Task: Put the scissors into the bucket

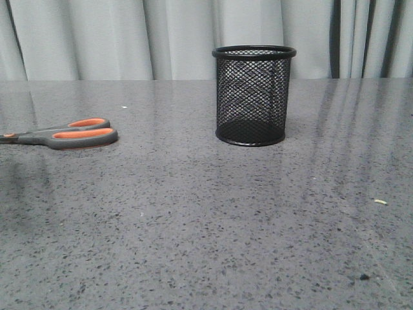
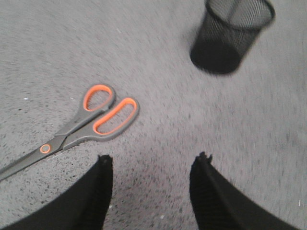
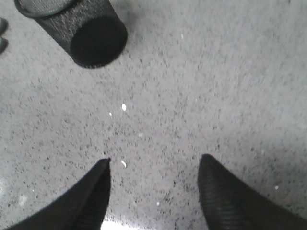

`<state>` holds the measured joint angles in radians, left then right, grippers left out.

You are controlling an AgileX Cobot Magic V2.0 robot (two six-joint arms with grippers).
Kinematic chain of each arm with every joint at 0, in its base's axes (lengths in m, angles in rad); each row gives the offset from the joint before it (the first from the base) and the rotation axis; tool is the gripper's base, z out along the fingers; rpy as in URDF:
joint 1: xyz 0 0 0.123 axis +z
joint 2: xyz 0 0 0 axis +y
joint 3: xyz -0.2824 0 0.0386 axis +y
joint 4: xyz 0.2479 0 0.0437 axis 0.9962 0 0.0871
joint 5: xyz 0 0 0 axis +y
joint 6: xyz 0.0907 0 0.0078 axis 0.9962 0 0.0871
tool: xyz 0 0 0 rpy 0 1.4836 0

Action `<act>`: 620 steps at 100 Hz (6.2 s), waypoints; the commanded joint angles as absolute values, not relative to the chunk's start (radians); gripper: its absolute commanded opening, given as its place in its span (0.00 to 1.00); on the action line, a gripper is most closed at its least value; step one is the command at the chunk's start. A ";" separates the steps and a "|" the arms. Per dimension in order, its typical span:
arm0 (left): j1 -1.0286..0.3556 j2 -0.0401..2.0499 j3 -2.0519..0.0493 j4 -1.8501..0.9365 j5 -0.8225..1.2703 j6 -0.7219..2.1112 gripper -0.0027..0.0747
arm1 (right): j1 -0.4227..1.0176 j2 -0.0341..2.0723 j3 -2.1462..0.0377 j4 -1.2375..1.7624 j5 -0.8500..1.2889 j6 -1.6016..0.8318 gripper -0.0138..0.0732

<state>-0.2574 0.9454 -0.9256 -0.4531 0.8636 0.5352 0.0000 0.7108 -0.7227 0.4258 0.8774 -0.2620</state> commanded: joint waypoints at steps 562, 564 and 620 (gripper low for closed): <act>-0.742 0.663 -1.515 -0.384 0.940 0.873 0.01 | 0.224 1.354 -1.661 0.432 1.294 -0.277 0.08; -0.742 0.657 -1.515 -0.384 0.942 0.873 0.01 | 0.224 1.365 -1.661 0.430 1.294 -0.277 0.08; -0.742 0.641 -1.515 -0.390 1.029 0.821 0.01 | 0.224 1.591 -1.663 0.393 1.226 -0.277 0.08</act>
